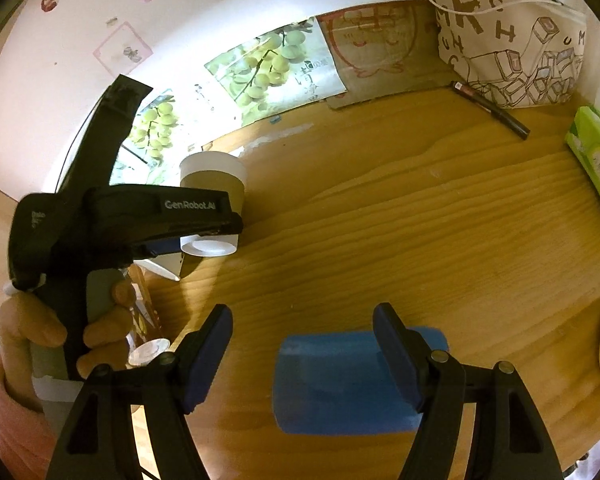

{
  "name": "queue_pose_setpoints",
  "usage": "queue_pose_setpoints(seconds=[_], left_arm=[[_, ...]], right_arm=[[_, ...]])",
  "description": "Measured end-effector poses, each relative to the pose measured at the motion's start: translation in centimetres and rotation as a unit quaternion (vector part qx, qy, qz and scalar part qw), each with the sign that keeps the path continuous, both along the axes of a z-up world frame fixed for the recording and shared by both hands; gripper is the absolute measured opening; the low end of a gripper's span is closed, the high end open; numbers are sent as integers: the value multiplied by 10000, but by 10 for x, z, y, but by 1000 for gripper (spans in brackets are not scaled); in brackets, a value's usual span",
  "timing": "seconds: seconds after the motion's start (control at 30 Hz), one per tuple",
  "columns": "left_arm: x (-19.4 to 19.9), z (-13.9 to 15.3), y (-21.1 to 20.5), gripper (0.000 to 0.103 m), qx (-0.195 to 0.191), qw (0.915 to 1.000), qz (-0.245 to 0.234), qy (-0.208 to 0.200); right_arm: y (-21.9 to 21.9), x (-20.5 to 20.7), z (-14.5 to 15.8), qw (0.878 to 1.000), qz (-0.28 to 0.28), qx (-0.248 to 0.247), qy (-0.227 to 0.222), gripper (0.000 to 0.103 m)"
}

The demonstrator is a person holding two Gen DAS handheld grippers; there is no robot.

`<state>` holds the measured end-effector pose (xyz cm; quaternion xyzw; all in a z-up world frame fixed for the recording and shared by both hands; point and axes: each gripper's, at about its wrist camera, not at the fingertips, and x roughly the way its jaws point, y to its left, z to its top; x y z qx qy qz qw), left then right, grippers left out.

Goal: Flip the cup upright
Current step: 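Lift the cup with the left gripper and roll the gripper over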

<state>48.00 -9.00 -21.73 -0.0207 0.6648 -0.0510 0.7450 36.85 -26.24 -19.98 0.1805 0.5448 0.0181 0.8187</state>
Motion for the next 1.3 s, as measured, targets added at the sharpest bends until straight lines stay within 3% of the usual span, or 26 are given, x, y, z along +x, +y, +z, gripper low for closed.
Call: queue_pose_setpoints(seconds=[0.17,0.5,0.97,1.3], left_arm=[[-15,25,3,61,-51,9998,-42,-166],[-55,40,18,61,-21,9988,-13,-496],[-136,69,73,61,108,9945,303,-1002],[-189,60,85,61,55,9950,327,-946]], right_arm=[[2,-10,8,10000,69,-21,-60,73],[6,-30,28,9993,270,89,-228,73],[13,-69,54,9964,606,433,-405,73],[19,-84,58,9938,804,718,-274,73]])
